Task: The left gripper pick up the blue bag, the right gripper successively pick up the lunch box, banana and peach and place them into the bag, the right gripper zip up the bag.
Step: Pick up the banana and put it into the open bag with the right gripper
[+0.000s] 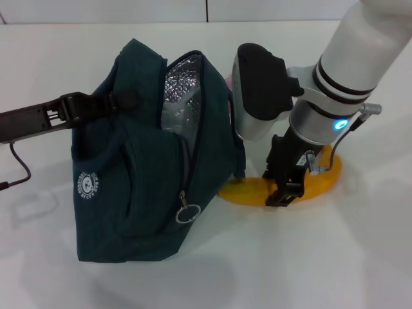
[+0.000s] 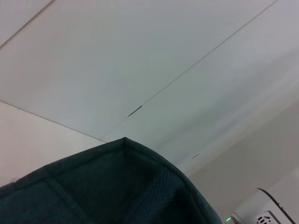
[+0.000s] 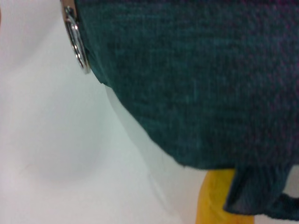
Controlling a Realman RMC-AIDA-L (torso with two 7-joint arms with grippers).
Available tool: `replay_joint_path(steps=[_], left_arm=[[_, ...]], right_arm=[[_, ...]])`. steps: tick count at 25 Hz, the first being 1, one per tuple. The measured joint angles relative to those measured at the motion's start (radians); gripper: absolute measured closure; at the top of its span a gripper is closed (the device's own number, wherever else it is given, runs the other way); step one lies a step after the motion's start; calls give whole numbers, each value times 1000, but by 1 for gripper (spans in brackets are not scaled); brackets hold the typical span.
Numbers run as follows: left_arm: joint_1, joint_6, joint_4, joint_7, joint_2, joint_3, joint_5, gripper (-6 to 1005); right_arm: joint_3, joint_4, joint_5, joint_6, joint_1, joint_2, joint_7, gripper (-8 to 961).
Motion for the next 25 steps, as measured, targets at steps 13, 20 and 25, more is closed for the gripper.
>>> replay_joint_path(steps=[13,20,25], left_arm=[[5,8,0,0,4,0,-3,953],[13,11,0,0,5,0,-18,953],[15,13,0,0,3,1,-20,953]], right_arm=[[229,-7,-114,-63,-62,-11,18,528],[418,-11,-177,-79,-99,-12,20,527],[553,-14,-213,-73,-113,-15,38,525]])
